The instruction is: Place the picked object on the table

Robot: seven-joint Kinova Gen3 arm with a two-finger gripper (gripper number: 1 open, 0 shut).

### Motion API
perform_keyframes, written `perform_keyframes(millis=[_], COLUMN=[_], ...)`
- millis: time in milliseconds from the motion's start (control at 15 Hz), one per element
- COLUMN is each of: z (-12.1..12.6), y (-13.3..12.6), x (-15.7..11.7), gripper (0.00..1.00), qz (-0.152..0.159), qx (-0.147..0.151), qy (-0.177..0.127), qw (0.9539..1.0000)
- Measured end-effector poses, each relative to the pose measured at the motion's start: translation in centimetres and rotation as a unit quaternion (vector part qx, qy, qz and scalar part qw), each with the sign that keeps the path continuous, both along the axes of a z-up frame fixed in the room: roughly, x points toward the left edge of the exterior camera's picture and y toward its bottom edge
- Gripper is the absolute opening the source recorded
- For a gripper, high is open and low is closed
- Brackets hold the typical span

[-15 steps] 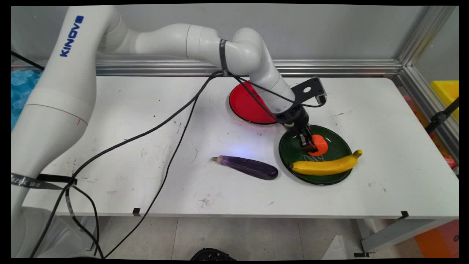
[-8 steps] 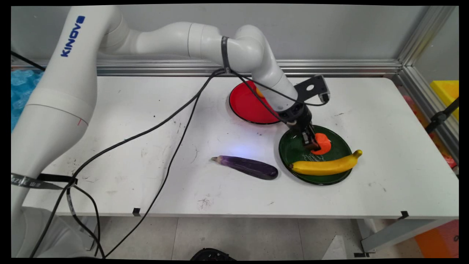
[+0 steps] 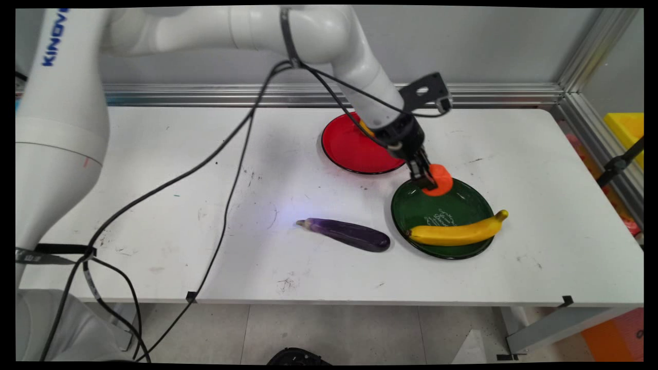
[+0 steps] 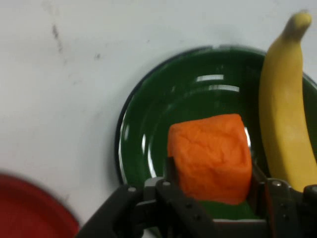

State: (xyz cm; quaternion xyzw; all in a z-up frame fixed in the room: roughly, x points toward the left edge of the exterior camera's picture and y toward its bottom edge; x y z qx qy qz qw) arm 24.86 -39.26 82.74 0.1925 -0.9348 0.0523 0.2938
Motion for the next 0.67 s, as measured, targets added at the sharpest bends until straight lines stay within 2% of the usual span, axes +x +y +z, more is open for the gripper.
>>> perform_keyframes(millis=[333,667], z=[2.9,3.4], y=[2.5,4.5], x=[4.8,9.3], gripper=[0.0,0.0], qz=[0.025,0.03], qx=[0.014,0.027], qy=[-0.037,-0.077], qw=[0.9989,0.9962])
